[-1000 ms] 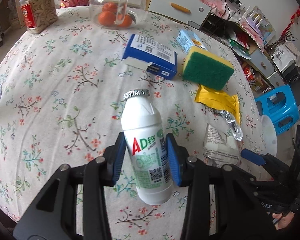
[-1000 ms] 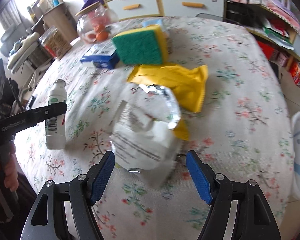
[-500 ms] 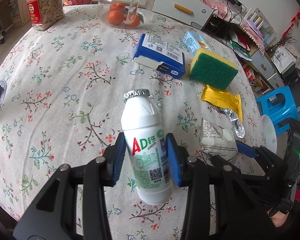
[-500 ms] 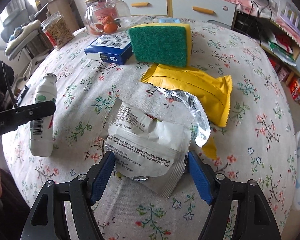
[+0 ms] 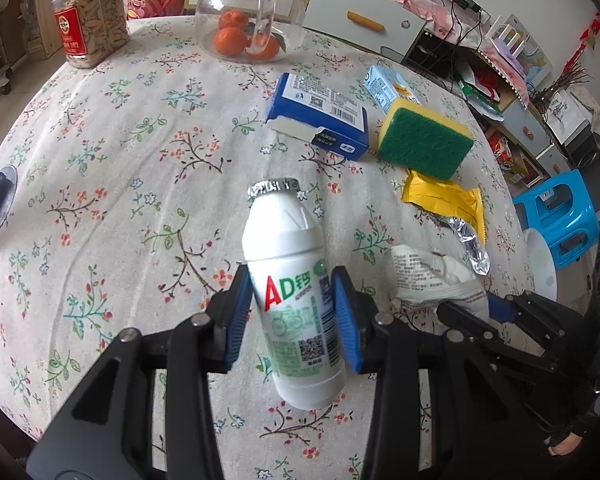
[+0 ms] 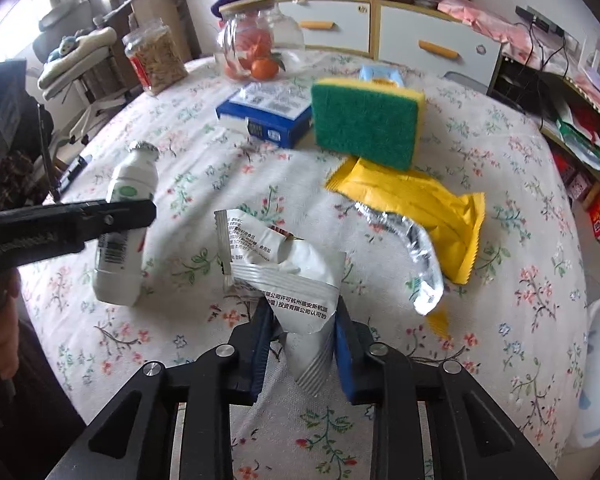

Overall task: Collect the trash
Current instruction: 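Carry the milk bottle and wrapper over the bucket and open both grippers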

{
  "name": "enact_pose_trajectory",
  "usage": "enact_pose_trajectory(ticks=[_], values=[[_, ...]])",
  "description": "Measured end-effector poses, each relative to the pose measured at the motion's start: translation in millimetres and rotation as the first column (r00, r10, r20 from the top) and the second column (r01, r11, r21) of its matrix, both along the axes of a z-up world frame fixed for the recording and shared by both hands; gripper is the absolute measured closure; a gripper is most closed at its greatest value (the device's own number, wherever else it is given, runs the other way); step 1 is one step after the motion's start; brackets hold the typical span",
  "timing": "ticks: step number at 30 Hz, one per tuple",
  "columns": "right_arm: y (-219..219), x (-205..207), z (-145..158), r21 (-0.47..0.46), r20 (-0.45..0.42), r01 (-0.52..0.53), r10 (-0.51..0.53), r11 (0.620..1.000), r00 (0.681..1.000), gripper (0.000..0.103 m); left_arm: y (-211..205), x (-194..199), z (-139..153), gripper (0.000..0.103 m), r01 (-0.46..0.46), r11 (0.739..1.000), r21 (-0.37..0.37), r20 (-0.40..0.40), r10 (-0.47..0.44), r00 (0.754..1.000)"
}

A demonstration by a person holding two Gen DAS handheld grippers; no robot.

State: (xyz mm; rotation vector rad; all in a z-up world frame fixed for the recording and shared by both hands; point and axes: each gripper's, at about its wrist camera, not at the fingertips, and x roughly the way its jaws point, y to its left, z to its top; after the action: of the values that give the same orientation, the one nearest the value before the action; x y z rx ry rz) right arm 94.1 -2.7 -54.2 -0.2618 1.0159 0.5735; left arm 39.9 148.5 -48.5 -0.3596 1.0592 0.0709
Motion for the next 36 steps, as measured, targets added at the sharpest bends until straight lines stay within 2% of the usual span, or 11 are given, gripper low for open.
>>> enact_pose_trajectory(ticks=[7, 12, 16, 21, 25, 36], values=[[-29, 7, 19, 0.058, 0.026, 0.087, -0.089, 0.995, 0.996, 0.074, -11, 9, 3, 0.061, 0.016, 1.0, 0.005, 0.018, -0.016, 1.0], [-75, 12, 36, 0.103, 0.041, 0.181, -0.186, 0.978, 0.982, 0.074, -32, 18, 9, 0.061, 0.053, 0.999, 0.001, 0.039, -0.053, 0.998], [-123, 19, 45, 0.131, 0.039, 0.285, -0.292, 0.95, 0.955, 0.074, -56, 22, 15, 0.061, 0.093, 0.996, -0.007, 0.063, -0.093, 0.994], [-188, 25, 49, 0.111, 0.038, 0.434, -0.441, 0.894, 0.897, 0.074, -88, 32, 18, 0.061, 0.151, 0.988, -0.01, 0.072, -0.15, 0.986], [-238, 28, 46, 0.106, -0.005, 0.534, -0.537, 0.839, 0.844, 0.074, -116, 40, 20, 0.061, 0.2, 0.98, -0.005, 0.08, -0.199, 0.977], [-326, 29, 36, 0.092, -0.088, 0.701, -0.696, 0.707, 0.713, 0.068, -209, 72, 30, 0.061, 0.38, 0.925, 0.024, 0.087, -0.38, 0.921]])
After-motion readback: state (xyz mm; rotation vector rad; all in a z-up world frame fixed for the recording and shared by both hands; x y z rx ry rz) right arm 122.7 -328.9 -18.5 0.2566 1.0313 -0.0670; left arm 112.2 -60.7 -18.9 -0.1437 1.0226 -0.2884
